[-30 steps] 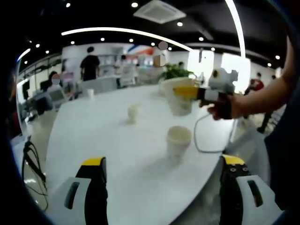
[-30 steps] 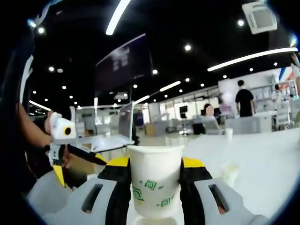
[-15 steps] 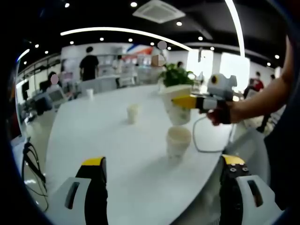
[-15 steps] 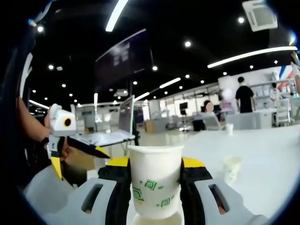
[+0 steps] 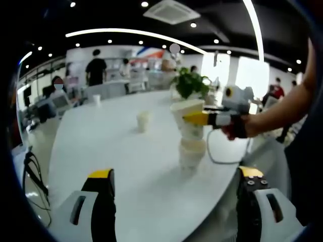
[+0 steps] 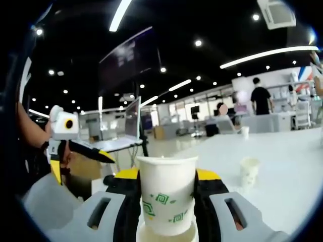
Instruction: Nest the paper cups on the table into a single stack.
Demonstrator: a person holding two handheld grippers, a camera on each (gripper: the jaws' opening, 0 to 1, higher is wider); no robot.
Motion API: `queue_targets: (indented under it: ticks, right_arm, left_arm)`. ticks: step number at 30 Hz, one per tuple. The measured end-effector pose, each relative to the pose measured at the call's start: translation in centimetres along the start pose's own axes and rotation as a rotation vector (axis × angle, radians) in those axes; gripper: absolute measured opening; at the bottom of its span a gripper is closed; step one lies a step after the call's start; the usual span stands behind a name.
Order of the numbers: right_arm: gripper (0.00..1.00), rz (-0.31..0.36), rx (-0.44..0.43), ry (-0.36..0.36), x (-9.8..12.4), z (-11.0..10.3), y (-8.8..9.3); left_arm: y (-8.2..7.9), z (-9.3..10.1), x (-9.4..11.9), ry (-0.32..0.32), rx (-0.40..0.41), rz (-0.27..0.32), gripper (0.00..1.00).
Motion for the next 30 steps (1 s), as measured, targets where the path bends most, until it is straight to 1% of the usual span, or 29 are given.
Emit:
queue_targets:
  ticks: [7, 13, 21, 28, 30]
  right_arm:
    - [0.38, -0.013, -0.014, 0.007, -0.2, 0.1, 0.9]
    - [0.38, -0.046, -0.022, 0.01, -0.4, 0.2, 1.9]
    - [0.38, -0.07, -0.027, 0.014, -0.4, 0.3, 2.3]
    - [0.39, -0.107, -0.026, 0.011, -0.3, 0.1, 2.9]
    - [0.39, -0.126, -0.003, 0.011, -0.4, -0.1, 3.2]
  left_arm:
    - [0.0, -0.1, 0.2, -0.003, -0.002, -0.005, 0.98]
    - [0.2, 0.0, 0.3, -0.005, -0.002, -0.007, 0.98]
    - [0.2, 0.1, 0.3, -0.005, -0.001, -0.008, 0.98]
    - [0.0, 0.2, 0.2, -0.002, -0.002, -0.004, 0.98]
    - [0.0, 0.2, 0.2, -0.001, -0.002, -0.004, 0.98]
Point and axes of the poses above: the point that each gripper's makers call its tool centre point, and the gripper's own axes: x roughly backward along the fingers, z roughly to its right, y roughly out of its underside, the point moved 9 cm from there along x, roughly backward along the fingers, and after that the axes turned 14 degrees about -z, right-handed, at the moved point
